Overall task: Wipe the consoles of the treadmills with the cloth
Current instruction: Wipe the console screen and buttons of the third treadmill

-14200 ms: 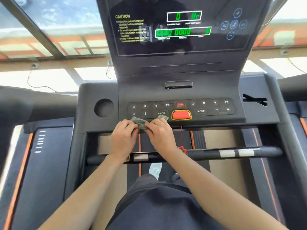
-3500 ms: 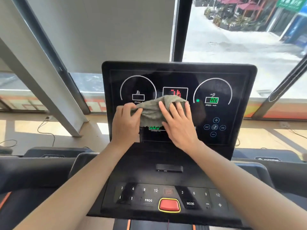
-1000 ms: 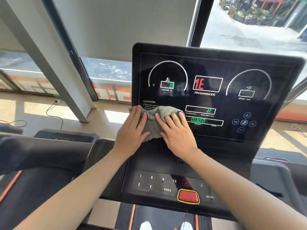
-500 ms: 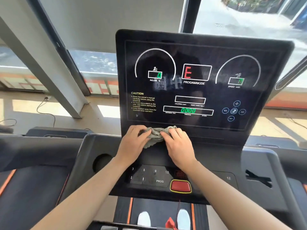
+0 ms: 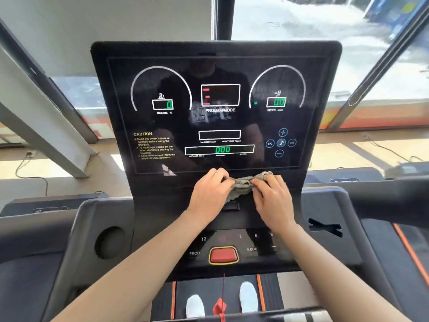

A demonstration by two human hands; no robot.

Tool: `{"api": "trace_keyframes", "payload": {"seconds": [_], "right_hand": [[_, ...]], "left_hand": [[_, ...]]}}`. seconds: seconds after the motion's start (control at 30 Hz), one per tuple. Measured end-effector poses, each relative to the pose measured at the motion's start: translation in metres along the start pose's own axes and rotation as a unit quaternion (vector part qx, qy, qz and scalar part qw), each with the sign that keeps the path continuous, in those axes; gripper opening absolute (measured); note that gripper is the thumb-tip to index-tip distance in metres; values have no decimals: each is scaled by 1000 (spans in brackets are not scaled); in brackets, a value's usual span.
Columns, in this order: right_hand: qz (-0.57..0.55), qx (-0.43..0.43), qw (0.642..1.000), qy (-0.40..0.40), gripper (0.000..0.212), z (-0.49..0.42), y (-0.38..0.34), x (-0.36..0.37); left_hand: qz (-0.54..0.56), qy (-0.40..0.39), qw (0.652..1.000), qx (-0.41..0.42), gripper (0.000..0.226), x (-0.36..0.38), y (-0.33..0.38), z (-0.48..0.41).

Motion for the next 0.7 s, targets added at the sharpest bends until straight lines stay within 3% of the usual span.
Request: {"api": "trace_keyframes", "payload": {"seconds": [0.17,0.27,0.37,0.43,0.7], "right_hand": [[-15,76,996,37,27,11,21,-18],[-31,6,999,38,30,8,9,-15],[-46,-84,994,49,29,-12,-9,-7],[-47,-120,990,56,29,-28,-17,-3],[-69,-165,982,68,36,-100,-58,-6]], "left_hand": [[-5,-20,999,38,2,17,34,-21],[-32,1,999,38,4,12,28,-19],[-59,47,997,-16,14,-4,3,-12],[-75,69,995,-22,8,-13,-14,-8],[-128,152,978,-71,14,-63,-80,-41]]}}
Point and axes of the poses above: each hand's wrist, its own z-axis away from the middle knuckle, its own x-axis out of the palm, y = z × x, the point moved 4 cm from there along -z, towards the middle knuckle, and after that the axes turned 14 degrees about -z, right-handed, at the moved point
